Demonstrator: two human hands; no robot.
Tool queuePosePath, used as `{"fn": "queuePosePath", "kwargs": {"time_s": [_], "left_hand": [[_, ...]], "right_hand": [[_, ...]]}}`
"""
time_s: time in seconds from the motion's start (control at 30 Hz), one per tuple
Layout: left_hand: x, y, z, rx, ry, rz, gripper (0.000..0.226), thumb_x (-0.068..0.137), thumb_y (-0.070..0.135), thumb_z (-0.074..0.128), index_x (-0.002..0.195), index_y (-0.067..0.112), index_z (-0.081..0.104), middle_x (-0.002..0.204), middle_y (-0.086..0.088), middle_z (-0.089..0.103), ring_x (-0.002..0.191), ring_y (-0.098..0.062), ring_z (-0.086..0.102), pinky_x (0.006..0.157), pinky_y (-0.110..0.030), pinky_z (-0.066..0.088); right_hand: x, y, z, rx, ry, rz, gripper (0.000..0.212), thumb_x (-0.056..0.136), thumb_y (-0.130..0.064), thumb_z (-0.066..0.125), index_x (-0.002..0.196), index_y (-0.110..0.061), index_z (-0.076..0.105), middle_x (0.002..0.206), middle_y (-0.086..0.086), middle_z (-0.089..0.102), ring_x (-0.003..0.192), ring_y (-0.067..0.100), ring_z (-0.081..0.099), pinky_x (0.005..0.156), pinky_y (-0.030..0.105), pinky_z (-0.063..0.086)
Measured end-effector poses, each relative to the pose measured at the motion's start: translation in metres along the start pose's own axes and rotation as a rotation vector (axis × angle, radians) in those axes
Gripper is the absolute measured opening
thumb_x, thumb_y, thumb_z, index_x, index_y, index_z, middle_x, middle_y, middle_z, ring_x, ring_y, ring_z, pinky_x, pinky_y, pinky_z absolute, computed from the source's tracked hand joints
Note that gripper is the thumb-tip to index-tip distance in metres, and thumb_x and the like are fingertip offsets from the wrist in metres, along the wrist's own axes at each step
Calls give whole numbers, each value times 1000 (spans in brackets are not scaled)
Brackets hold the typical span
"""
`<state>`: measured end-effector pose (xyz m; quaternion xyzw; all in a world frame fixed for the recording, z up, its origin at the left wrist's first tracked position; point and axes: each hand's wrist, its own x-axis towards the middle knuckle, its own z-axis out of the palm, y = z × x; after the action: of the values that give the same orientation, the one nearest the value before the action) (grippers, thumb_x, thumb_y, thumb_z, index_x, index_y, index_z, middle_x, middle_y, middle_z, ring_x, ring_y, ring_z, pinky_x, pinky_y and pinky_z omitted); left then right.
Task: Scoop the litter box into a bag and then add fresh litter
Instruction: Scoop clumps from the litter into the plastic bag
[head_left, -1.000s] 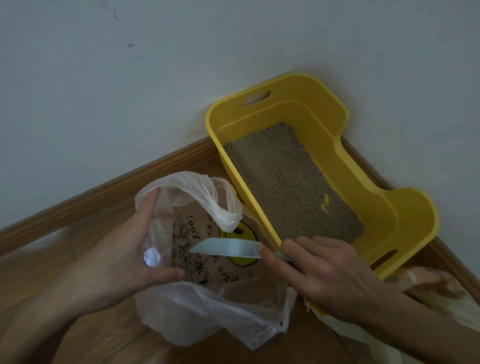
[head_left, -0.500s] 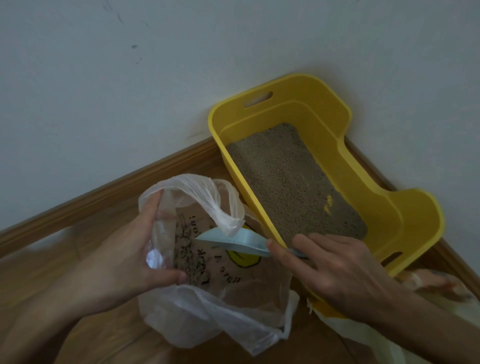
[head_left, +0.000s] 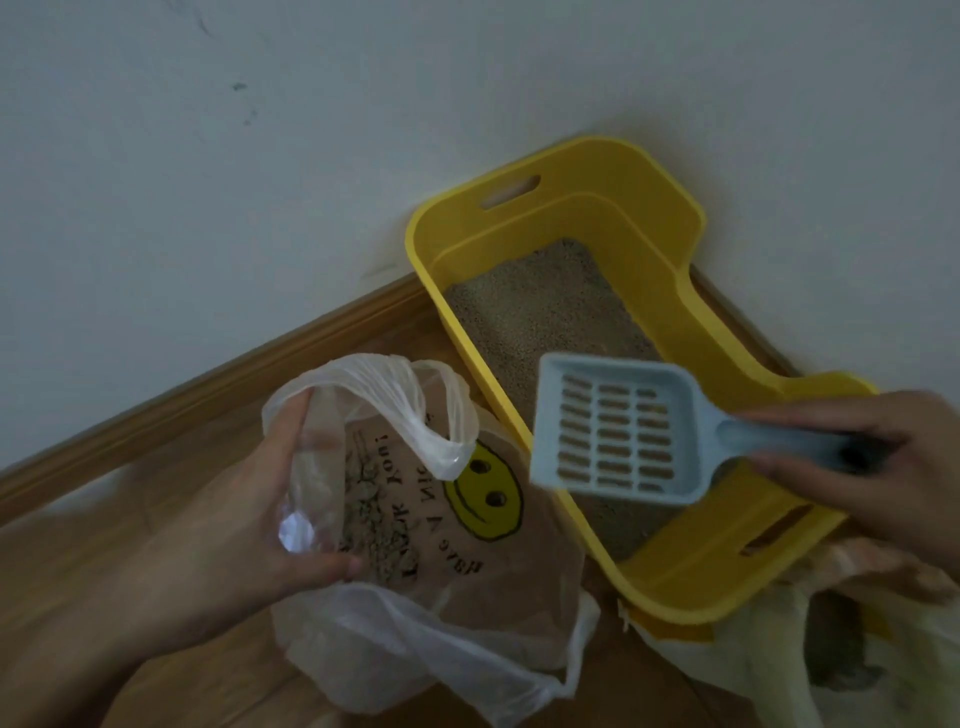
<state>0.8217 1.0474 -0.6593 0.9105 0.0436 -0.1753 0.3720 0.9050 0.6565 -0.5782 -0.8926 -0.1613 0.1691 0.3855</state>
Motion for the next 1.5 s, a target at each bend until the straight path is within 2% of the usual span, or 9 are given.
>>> {"fn": "queuePosePath", "kwargs": {"time_s": [0.17, 0.3, 0.43, 0.7, 0.83, 1.03, 1.17, 1.3, 1.5], "left_hand": [[-2, 10, -2, -30, -3, 7, 114, 60, 38, 89, 121, 78, 1, 121, 39, 43, 105, 27, 43, 76, -4, 39], [-7, 18, -7, -34, -7, -3, 112, 61, 33, 88, 116, 79, 2, 112, 40, 44, 100, 31, 42, 73, 0, 39], [-7, 20, -9, -50, -23, -34, 122, 58, 34, 89, 124, 64, -9, 114, 38, 42, 104, 29, 40, 74, 4, 35], [-7, 19, -12, -32, -60, -44, 127, 48, 62, 83, 123, 69, -19, 122, 41, 35, 110, 21, 42, 77, 0, 37], [-5, 20, -8, -118, -45, -24, 121, 58, 37, 89, 125, 67, -8, 119, 42, 45, 113, 23, 41, 78, 4, 35], [-3, 17, -5, -116, -52, -2, 122, 58, 42, 87, 133, 62, -8, 130, 39, 36, 117, 20, 40, 81, 4, 35], [-3, 15, -5, -112, -62, -10, 129, 57, 48, 86, 146, 52, -7, 140, 32, 38, 121, 10, 44, 87, -4, 38], [-3, 14, -5, -99, -70, -21, 135, 54, 54, 85, 148, 48, -12, 145, 28, 35, 123, 5, 45, 85, -5, 37], [-3, 20, -5, -87, -66, -12, 131, 54, 51, 82, 151, 41, -5, 144, 29, 36, 121, 6, 46, 83, -3, 37]], "right_hand": [[14, 20, 7, -95, 204, 143, 18, 77, -54, 70, 92, -64, 66, 83, -18, 72, 72, 29, 68, 60, 51, 57], [29, 36, 31, -296, 70, 185, 23, 86, -28, 69, 104, -43, 68, 63, -10, 66, 54, 14, 58, 43, 28, 39], [42, 40, 58, -482, -2, 199, 26, 90, -30, 66, 116, -33, 68, 61, -13, 60, 42, 10, 49, 38, 15, 29], [64, 52, 93, -569, -10, 181, 32, 94, -31, 60, 124, -23, 65, 70, -8, 61, 47, 10, 49, 40, 20, 32], [73, 59, 109, -544, -3, 190, 23, 94, -29, 59, 111, -20, 71, 71, 1, 67, 48, 12, 53, 43, 29, 47], [93, 59, 124, -524, 48, 171, 21, 95, -22, 57, 109, -15, 70, 66, -1, 59, 45, 6, 43, 42, 19, 26], [105, 58, 135, -447, 86, 196, 24, 95, -22, 57, 114, -11, 68, 78, 6, 67, 54, 18, 53, 50, 27, 40], [117, 54, 151, -353, 140, 242, 21, 95, -20, 55, 106, -8, 68, 74, 3, 59, 56, 17, 50, 47, 24, 29], [131, 38, 173, -187, 176, 351, 28, 97, -18, 53, 122, -5, 57, 117, 13, 64, 104, 32, 62, 81, 36, 47]]}}
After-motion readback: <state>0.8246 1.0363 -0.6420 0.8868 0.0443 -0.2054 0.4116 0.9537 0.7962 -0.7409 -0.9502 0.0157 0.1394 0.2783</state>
